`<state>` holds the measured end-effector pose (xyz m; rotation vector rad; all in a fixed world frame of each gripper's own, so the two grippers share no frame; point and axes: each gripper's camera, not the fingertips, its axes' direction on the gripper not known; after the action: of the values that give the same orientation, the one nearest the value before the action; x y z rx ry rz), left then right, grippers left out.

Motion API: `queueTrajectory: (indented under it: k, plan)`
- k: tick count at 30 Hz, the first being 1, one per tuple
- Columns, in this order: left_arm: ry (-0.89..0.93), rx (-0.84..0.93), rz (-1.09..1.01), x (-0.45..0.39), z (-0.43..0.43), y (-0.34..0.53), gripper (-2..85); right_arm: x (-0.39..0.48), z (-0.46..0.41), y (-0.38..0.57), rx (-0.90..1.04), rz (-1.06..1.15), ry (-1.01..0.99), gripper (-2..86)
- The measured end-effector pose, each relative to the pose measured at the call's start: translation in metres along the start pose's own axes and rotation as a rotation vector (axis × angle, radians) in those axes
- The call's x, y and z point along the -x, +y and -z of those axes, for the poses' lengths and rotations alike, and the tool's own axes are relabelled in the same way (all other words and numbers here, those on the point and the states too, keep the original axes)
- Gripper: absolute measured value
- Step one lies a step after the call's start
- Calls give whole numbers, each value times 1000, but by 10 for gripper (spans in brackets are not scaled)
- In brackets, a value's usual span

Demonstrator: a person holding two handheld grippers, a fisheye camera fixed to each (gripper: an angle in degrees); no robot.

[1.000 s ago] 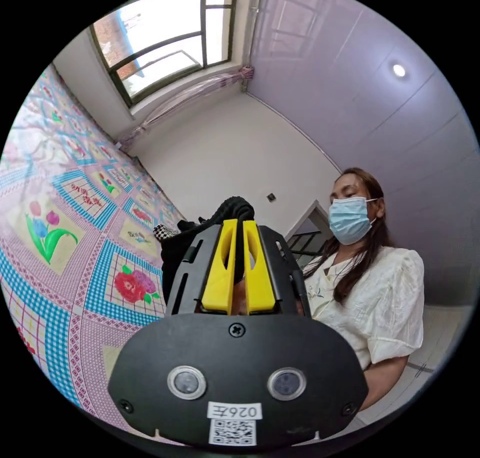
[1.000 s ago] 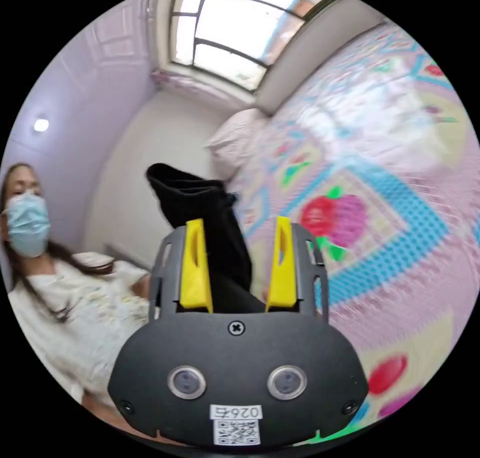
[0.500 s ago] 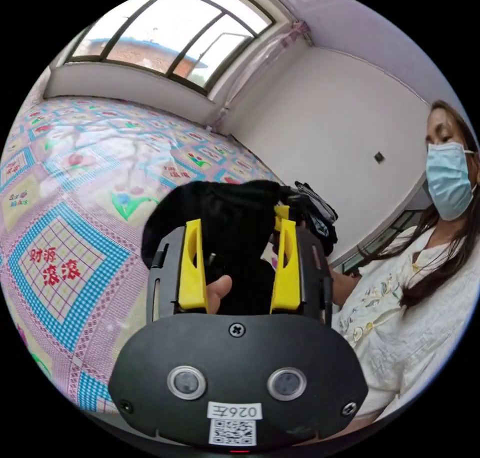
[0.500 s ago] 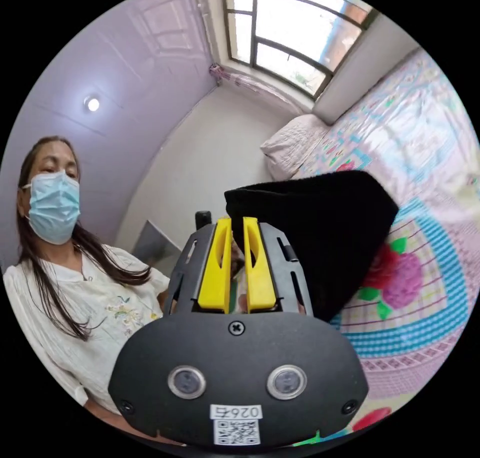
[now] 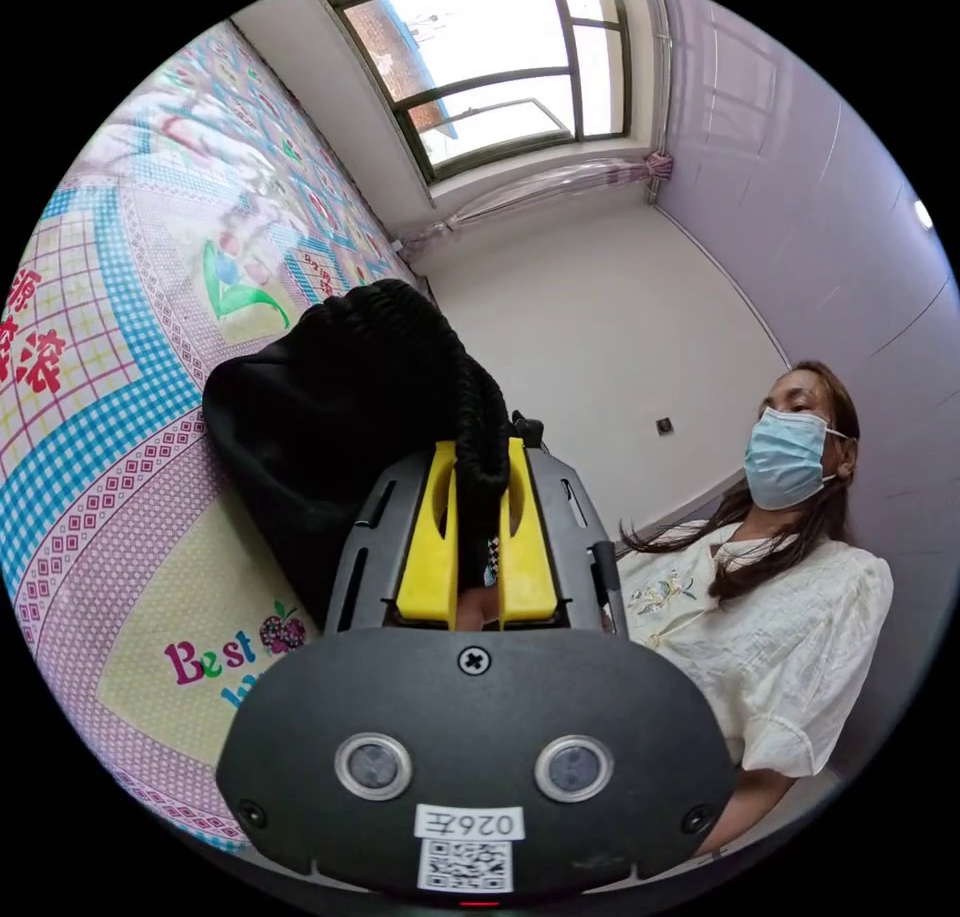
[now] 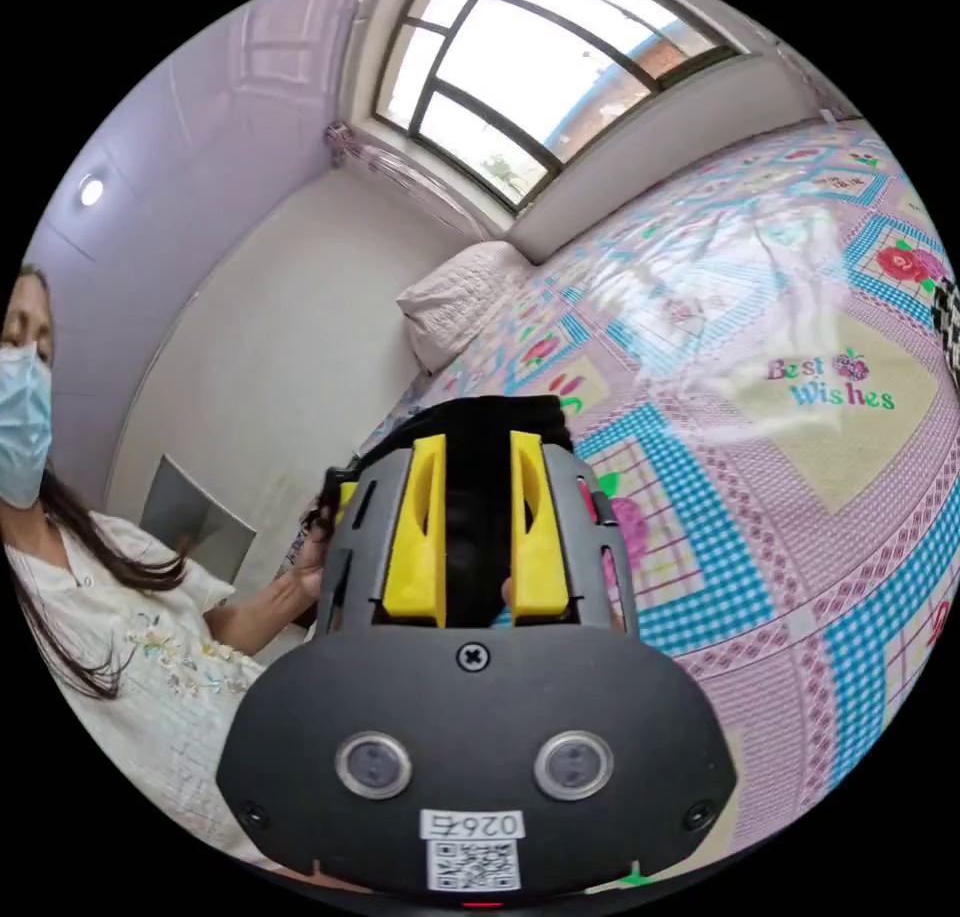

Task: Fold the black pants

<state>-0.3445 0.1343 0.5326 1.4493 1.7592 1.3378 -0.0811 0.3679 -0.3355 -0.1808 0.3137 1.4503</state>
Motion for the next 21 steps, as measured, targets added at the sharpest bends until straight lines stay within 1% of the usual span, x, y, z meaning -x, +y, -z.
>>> queueTrajectory:
  k: [1, 2, 4, 5, 6, 7, 8, 9, 10, 11, 13, 14, 17, 18, 19, 20, 21]
  plan:
    - [-6, 2, -5, -2, -1, -1, 60, -14, -21, -2, 61, -1, 34, 174]
    - [-16, 4, -13, -7, -4, -4, 60, -20, -35, -3, 104, -5, 50, 198]
    - [-34, 4, -33, -19, -6, -8, 60, -34, -99, -4, 267, 35, 26, 218]
    - [-47, 12, -51, -29, -6, -12, 60, -34, -115, -3, 303, 53, 22, 219]
    - [-67, 22, -76, -42, -5, -16, 59, -33, -147, 1, 382, 97, 20, 185]
    - [-78, 27, -92, -50, -4, -18, 59, -28, -176, 8, 481, 162, -40, 116]
    - [-96, 35, -124, -67, 0, -23, 59, -26, -189, 13, 533, 186, -88, 86]
    - [-111, 34, -158, -86, 8, -27, 58, -23, -205, 22, 583, 181, -150, 26]
    - [-121, 29, -177, -97, 14, -29, 58, -17, -209, 30, 573, 161, -210, 11]
    - [-150, 19, -218, -122, 26, -34, 57, -11, -207, 34, 547, 161, -216, 4]
    - [-213, 10, -281, -162, 45, -42, 56, 31, -183, 50, 432, 251, -167, -4]
    - [-253, 6, -334, -193, 58, -48, 55, 45, -176, 53, 407, 277, -157, -5]
    - [-295, -23, -487, -279, 92, -59, 54, 134, -139, 63, 272, 433, -99, -6]
    - [-301, -33, -544, -317, 108, -61, 54, 179, -121, 69, 209, 517, -47, -6]
    - [-303, -42, -572, -338, 116, -61, 54, 227, -103, 78, 137, 602, 20, -6]
    - [-306, -67, -630, -381, 135, -58, 55, 252, -93, 85, 93, 647, 58, -6]
    - [-311, -92, -682, -427, 154, -50, 55, 305, -74, 102, 8, 743, 128, -6]
